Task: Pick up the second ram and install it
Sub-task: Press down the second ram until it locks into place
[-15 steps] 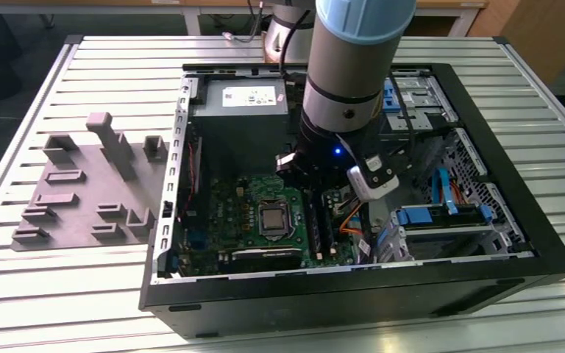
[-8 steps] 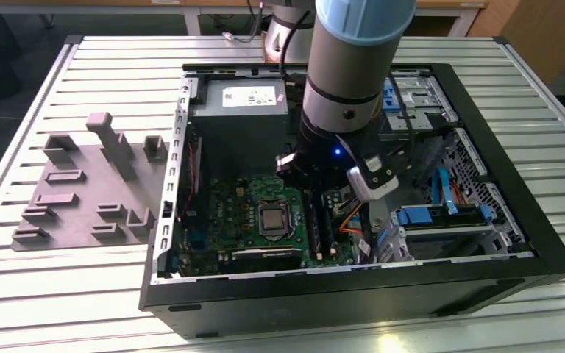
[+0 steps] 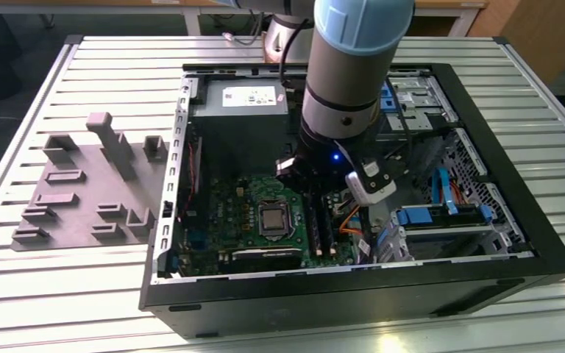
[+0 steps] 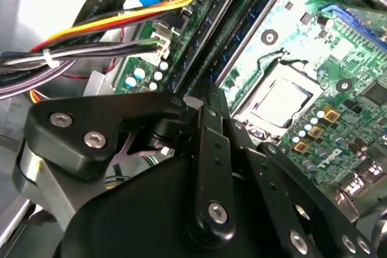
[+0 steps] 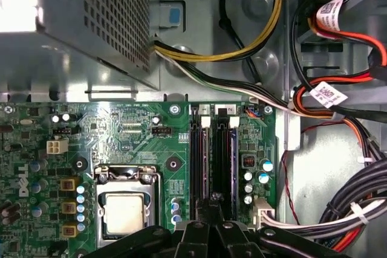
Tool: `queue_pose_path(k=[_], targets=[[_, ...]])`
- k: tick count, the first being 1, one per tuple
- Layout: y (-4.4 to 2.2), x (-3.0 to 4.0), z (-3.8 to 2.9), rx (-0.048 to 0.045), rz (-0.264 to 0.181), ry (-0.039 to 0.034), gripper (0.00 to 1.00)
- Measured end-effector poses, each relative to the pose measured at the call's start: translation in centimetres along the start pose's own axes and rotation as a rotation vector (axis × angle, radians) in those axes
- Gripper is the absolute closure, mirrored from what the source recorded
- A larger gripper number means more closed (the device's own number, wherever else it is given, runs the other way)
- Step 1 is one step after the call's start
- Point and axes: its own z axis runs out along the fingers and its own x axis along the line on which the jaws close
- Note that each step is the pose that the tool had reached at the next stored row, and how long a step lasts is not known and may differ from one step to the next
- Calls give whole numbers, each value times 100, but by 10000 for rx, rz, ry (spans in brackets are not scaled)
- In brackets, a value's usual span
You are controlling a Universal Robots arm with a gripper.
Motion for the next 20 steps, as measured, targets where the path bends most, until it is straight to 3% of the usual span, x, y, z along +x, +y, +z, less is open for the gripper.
queue_pose_path(k=[4,5,6,9,11,20], targets=[[4,-1,-2,20,1,7,89],[4,-1,-16,-14,1,-5,89],[7,-1,-40,-45,0,-14,89],[2,5,-174,-16,-1,-4,89],[1,6,-229,-13,0,-3,89],[1,7,-248,-13,1,-3,89]])
